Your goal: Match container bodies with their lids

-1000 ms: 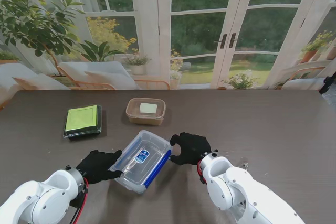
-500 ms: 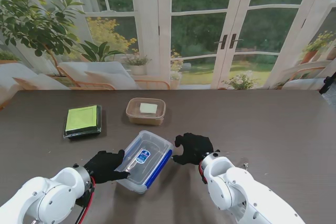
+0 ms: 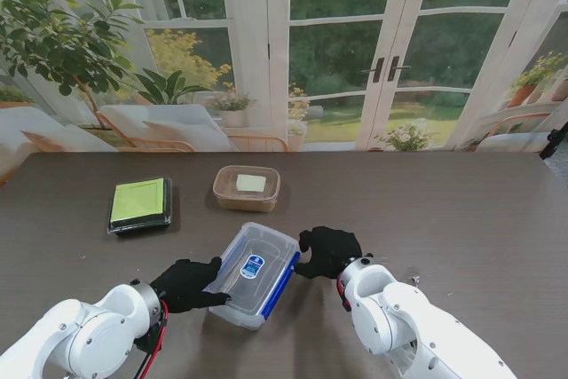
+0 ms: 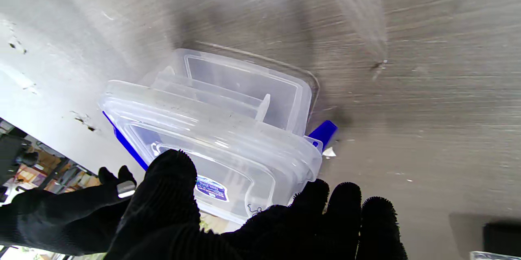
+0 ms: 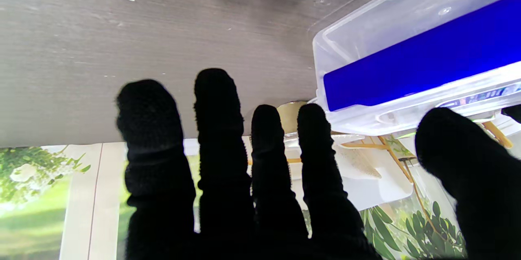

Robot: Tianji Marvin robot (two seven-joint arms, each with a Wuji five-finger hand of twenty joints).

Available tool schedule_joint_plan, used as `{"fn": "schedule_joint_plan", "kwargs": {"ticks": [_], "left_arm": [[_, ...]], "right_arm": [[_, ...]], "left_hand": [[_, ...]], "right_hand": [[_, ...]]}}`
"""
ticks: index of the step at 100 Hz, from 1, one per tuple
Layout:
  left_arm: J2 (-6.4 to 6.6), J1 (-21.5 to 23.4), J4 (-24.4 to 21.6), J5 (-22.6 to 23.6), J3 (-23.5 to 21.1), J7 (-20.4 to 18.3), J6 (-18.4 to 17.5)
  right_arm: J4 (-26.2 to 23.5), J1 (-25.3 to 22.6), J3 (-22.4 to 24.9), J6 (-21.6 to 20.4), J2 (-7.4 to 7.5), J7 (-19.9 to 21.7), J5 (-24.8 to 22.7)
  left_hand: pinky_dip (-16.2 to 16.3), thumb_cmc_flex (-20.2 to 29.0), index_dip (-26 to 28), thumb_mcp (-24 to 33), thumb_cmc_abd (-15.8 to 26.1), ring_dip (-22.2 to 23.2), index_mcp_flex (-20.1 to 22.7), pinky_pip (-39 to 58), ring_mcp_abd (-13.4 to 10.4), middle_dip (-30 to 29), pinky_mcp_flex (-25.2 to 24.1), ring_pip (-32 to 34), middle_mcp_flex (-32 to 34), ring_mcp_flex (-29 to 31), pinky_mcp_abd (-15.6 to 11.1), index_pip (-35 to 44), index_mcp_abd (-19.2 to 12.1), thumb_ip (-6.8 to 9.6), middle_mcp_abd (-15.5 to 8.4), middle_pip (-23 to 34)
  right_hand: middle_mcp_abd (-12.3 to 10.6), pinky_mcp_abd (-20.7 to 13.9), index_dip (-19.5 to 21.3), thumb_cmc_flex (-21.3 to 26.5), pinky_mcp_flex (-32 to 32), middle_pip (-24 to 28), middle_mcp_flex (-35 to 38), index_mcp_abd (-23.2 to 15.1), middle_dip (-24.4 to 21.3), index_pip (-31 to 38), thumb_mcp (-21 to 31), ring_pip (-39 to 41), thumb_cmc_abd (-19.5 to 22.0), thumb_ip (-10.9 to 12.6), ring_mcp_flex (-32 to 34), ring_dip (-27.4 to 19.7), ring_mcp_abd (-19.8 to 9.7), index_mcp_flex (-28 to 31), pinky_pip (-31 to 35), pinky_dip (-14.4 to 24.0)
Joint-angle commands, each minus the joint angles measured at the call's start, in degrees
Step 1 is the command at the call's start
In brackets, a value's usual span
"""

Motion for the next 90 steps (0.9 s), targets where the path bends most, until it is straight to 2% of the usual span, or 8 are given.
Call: {"fn": "schedule_joint_plan", "kwargs": {"ticks": [1,17,29,49,76,90], "left_arm": [[-0.43,0.2,-0.7,-0.4,1.4,-2.5,-0.2],[-0.20,-0.5,-1.3,-0.4,2.0,-4.0,0.1],[-0.17,-0.7,-1.2,-0.6,2.2,-4.1,0.1],[-0.14,-1.2,-0.9,-1.0,2.5,-4.1,-0.1],[-0.12,-3.8,0.2,-2.5,4.5,-3.8,-0.6],[-0.09,-5.4,0.9,-3.5,6.0,-3.6,-0.7]], "right_arm": [[-0.4,-0.4,0.1,0.3,-0.06,0.8,-0.2],[-0.9,-0.7,0.4,1.8,-0.01,0.9,-1.2],[-1.8,-1.0,0.6,3.2,0.29,2.8,-2.2],[-2.3,-1.3,0.8,2.9,0.26,3.5,-0.5],[-2.0,-0.4,-0.4,3.3,0.24,4.5,1.3],[-1.1,0.1,-0.7,3.2,0.12,4.0,1.9]], "left_hand": [[1.3,-0.4,2.1,-0.9,1.9,0.8,3.3,0.0,0.1,0.6,-0.3,0.3,1.1,0.5,-0.3,4.0,-14.8,0.34,-6.4,-0.1],[1.3,-0.5,2.2,-0.9,2.0,0.9,3.8,0.1,0.2,0.6,-0.1,0.4,1.4,0.7,-0.2,4.1,-14.5,0.33,-6.4,-0.1],[1.4,-0.5,2.3,-0.9,2.0,0.9,3.9,0.1,0.2,0.6,-0.1,0.4,1.4,0.7,-0.2,4.2,-14.4,0.33,-6.4,-0.1],[1.4,-0.3,2.4,-0.9,2.1,0.9,4.0,0.1,0.4,0.6,-0.1,0.3,1.5,0.7,-0.1,4.2,-14.3,0.35,-6.3,-0.1],[1.4,0.3,2.5,-0.8,2.5,1.0,4.4,0.2,0.6,0.6,0.2,0.5,1.9,1.1,0.0,4.2,-14.0,0.35,-6.1,0.0],[1.5,0.6,2.6,-0.8,2.7,1.0,5.0,0.3,0.5,0.8,0.4,0.6,3.1,1.4,0.1,4.4,-13.9,0.32,-6.0,0.3]], "right_hand": [[1.2,0.8,0.2,-1.7,-19.7,0.0,1.6,-0.3,1.1,0.3,-1.2,1.0,1.1,1.5,2.1,0.7,0.5,1.7,3.2,0.6],[1.7,1.5,0.9,-2.3,-17.7,-0.2,4.5,0.4,1.1,2.0,-1.3,1.3,1.4,1.5,4.6,0.7,0.6,6.0,4.0,0.4],[1.2,1.5,0.8,-3.0,-16.4,1.1,6.6,0.3,2.1,1.4,-2.2,2.7,2.3,1.8,6.5,1.4,0.2,7.4,4.8,0.3],[0.9,2.0,0.5,-2.7,-15.3,1.8,10.1,0.1,3.4,0.2,-1.7,3.7,2.5,2.0,8.3,1.9,0.4,10.9,5.3,-0.1],[0.8,2.1,-0.3,-2.8,-15.4,1.1,10.4,-0.4,4.0,-2.7,-1.2,3.7,3.0,2.0,8.5,2.2,0.4,9.3,5.4,-0.5],[0.8,2.2,-0.9,-2.7,-15.4,1.0,10.7,-1.1,4.1,-4.6,-1.0,4.0,3.1,2.0,8.7,2.4,0.5,6.1,5.5,-0.5]]}}
